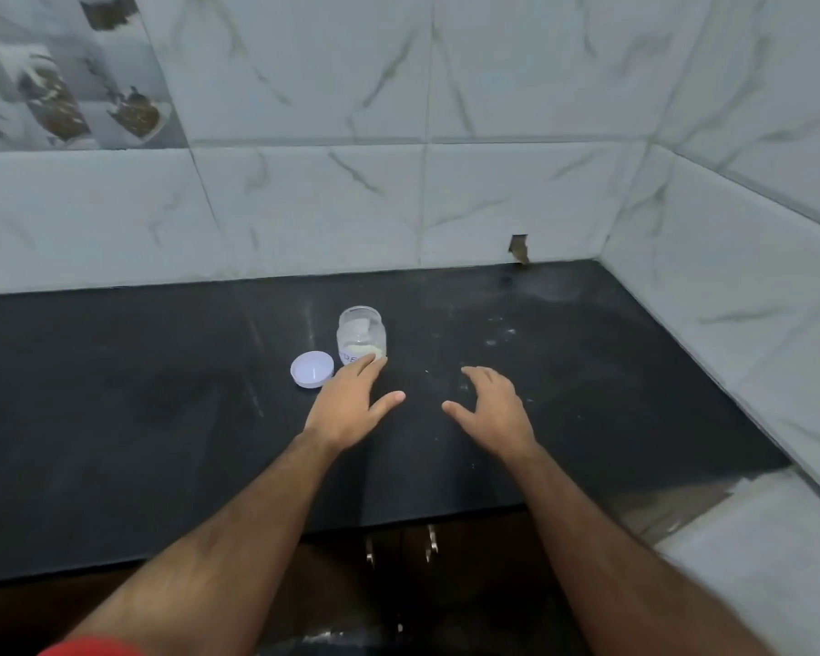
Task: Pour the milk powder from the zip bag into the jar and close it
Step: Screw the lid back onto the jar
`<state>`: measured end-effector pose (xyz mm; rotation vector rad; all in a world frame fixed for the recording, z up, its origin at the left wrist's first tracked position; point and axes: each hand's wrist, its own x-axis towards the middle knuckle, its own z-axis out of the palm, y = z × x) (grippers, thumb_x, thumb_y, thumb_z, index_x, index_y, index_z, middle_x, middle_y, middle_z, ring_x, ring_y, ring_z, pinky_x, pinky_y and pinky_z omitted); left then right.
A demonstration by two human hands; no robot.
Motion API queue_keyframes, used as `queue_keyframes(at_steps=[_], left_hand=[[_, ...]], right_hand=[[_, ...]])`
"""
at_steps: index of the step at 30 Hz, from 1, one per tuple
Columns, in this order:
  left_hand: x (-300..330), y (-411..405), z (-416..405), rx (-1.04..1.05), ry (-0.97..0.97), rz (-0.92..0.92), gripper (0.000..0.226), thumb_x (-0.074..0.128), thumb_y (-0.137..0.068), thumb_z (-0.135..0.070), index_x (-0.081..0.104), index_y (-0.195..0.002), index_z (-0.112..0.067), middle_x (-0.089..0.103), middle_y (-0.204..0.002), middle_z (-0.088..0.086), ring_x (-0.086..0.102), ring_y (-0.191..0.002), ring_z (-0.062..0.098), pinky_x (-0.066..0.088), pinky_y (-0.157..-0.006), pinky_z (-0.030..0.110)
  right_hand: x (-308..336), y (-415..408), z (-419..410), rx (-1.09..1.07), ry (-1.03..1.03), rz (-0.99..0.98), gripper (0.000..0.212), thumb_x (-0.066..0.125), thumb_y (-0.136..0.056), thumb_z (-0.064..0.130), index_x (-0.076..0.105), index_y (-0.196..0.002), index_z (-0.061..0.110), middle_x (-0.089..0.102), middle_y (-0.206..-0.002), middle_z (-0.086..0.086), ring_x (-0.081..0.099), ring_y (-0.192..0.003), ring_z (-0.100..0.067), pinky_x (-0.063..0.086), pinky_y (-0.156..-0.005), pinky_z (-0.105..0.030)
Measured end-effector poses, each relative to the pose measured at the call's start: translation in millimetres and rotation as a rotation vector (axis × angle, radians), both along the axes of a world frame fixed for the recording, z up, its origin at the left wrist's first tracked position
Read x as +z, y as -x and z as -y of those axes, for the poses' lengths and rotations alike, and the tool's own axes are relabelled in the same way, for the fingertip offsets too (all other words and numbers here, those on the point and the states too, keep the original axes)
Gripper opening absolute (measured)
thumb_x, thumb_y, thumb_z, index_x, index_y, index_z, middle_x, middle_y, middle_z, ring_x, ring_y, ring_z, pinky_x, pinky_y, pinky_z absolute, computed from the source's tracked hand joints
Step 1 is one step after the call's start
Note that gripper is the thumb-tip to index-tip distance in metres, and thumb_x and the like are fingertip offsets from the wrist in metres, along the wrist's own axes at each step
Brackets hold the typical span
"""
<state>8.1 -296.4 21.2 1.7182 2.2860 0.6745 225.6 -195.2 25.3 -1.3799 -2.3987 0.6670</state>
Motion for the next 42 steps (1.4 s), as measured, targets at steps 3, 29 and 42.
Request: queue_keyframes(at_steps=[3,29,42], left_hand=[[-9,19,3,0.069,-0.010,0.028,0.068,0.054,-0.093,-0.057,0.042,-0.149,-0.020,0.041,-0.156,0.000,0.038,-0.143,0.018,0.034,-0.112,0.033],[-32,109,-38,0.488,0.221,0.143,0.084,0.071,-0.083,-0.044,0.034,-0.153,-0.018,0.035,-0.159,-0.001,0.033,-0.146,0.020,0.034,-0.116,0.041],[-42,142,-64,0.319,0.428,0.034,0.104,0.078,-0.069,-0.055,0.028,-0.154,-0.024,0.033,-0.159,-0.002,0.030,-0.145,0.025,0.034,-0.112,0.048]], right_hand=[[-5,24,-10,0.036,0.049,-0.012,0.069,0.069,-0.089,0.042,0.045,-0.149,0.017,0.048,-0.152,-0.003,0.039,-0.141,-0.025,0.037,-0.114,-0.044],[-60,177,-80,0.111,0.444,-0.333,0.135,0.095,-0.053,0.043,0.015,-0.159,0.020,0.033,-0.162,0.000,0.034,-0.148,-0.021,0.034,-0.117,-0.039],[-62,200,-70,-0.029,0.305,-0.406,0.074,0.085,-0.053,0.048,0.031,-0.104,0.047,0.053,-0.101,0.021,0.062,-0.094,-0.010,0.046,-0.071,-0.026]])
